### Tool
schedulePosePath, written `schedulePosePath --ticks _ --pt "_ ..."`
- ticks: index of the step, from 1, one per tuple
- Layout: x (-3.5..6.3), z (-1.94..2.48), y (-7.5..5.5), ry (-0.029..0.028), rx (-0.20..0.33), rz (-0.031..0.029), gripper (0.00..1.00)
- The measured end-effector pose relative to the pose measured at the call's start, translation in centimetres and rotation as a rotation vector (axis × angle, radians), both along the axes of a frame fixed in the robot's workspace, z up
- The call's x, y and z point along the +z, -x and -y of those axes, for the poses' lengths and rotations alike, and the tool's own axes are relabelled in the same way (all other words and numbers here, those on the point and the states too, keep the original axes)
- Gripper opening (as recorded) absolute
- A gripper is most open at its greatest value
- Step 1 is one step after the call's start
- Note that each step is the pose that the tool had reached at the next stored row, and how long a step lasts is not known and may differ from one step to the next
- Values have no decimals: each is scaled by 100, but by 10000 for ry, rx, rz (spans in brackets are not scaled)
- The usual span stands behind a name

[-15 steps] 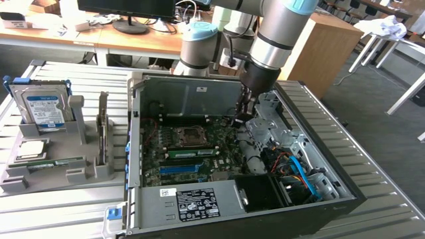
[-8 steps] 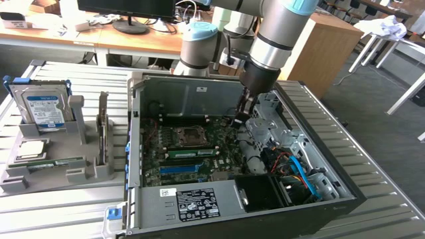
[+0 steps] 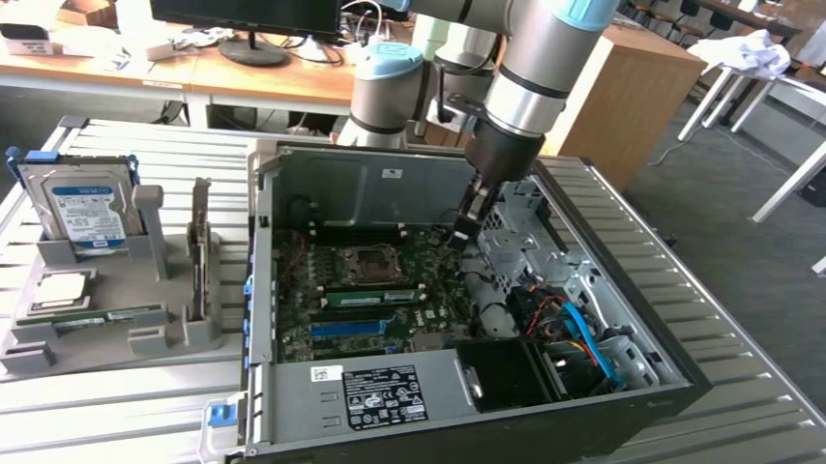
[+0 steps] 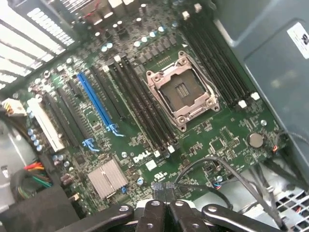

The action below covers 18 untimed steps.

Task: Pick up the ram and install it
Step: 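Press down the ram until it locks into place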

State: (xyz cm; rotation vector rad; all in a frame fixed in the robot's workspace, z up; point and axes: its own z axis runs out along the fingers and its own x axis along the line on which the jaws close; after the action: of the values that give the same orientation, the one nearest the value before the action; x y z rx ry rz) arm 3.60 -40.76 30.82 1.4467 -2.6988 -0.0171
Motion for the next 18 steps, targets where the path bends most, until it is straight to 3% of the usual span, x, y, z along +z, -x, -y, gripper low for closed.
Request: schedulePosePath --ticks 18 --pt "-26 0 0 209 -2643 1 10"
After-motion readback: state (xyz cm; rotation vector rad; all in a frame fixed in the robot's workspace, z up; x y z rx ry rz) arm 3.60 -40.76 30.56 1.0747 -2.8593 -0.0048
